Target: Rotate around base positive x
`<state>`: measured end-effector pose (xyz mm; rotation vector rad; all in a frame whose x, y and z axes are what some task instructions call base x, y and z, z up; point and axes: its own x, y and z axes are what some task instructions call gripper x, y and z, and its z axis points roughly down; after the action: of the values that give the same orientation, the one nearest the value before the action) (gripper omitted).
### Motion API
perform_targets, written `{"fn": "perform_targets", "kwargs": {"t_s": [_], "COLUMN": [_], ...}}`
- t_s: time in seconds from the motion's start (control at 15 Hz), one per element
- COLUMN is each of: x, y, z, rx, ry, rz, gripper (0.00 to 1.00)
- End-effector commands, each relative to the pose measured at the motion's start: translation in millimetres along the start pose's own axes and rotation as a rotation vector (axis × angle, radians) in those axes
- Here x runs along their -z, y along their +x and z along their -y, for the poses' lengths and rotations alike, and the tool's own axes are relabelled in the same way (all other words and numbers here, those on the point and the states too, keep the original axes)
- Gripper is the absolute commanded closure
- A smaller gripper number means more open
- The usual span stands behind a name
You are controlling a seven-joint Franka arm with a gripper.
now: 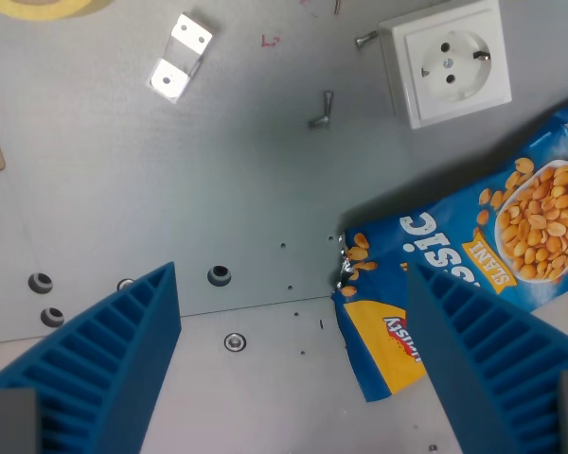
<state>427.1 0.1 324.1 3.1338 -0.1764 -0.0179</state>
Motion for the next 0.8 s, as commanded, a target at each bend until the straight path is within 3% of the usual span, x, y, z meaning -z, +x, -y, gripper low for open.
{"fn": "perform_targets", "kwargs": {"t_s": [0.07, 0.8], "x": [2.3, 2.3], "y": [-0.3, -0.3], "z": [-0.1, -0.1], "rx": [-0.001, 0.001], "ry": [0.014, 0.159], "rz": [-0.003, 0.013], "gripper": [0.0, 0.0]}}
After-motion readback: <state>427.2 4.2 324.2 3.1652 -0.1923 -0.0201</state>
